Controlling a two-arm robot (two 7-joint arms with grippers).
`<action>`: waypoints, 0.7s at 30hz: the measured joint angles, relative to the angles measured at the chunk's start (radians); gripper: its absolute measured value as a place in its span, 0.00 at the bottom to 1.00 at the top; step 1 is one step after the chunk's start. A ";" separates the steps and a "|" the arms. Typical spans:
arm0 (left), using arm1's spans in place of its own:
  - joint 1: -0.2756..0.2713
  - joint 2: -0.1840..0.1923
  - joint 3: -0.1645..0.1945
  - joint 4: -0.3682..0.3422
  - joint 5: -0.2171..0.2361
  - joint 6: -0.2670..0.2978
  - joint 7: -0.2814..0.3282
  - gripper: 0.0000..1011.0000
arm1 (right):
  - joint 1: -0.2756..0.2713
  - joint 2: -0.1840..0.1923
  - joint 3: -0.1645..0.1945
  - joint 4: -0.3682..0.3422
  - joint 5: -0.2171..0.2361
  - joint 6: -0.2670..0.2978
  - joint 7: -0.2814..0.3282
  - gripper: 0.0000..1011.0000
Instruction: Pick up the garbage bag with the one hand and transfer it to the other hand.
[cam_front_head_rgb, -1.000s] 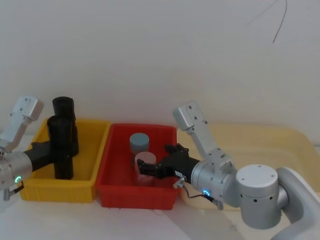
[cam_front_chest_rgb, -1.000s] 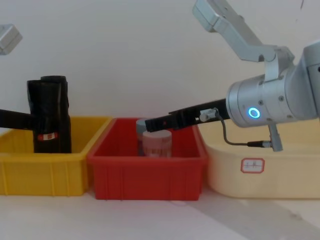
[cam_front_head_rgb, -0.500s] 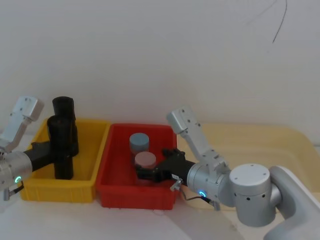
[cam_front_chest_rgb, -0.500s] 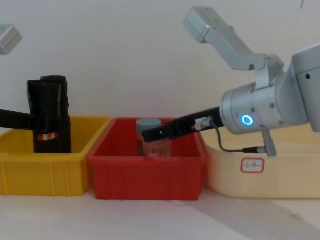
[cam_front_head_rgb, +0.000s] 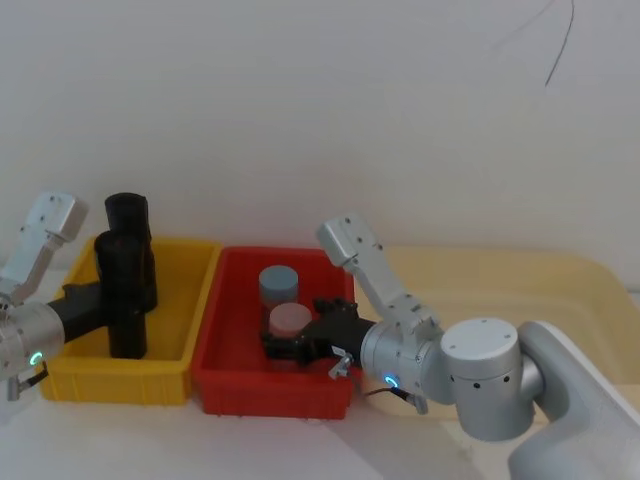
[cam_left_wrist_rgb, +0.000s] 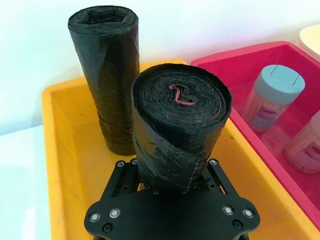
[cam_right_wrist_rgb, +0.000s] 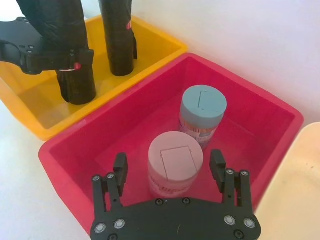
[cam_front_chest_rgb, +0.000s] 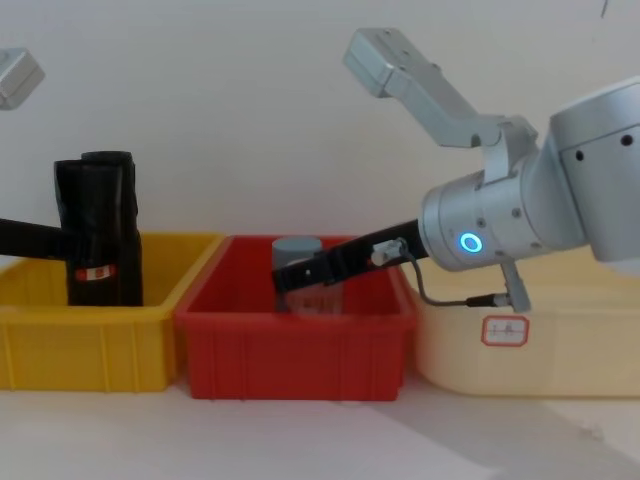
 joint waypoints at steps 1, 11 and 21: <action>0.000 0.000 0.000 0.000 0.000 0.000 0.000 0.41 | 0.002 -0.001 -0.001 0.004 -0.001 -0.001 0.001 0.99; 0.000 0.000 0.000 0.000 0.000 0.000 0.000 0.41 | 0.028 -0.021 -0.008 0.055 -0.014 -0.011 0.010 0.99; 0.000 0.000 0.000 0.000 0.000 0.000 0.000 0.41 | 0.040 -0.034 -0.008 0.087 -0.025 -0.023 0.012 0.96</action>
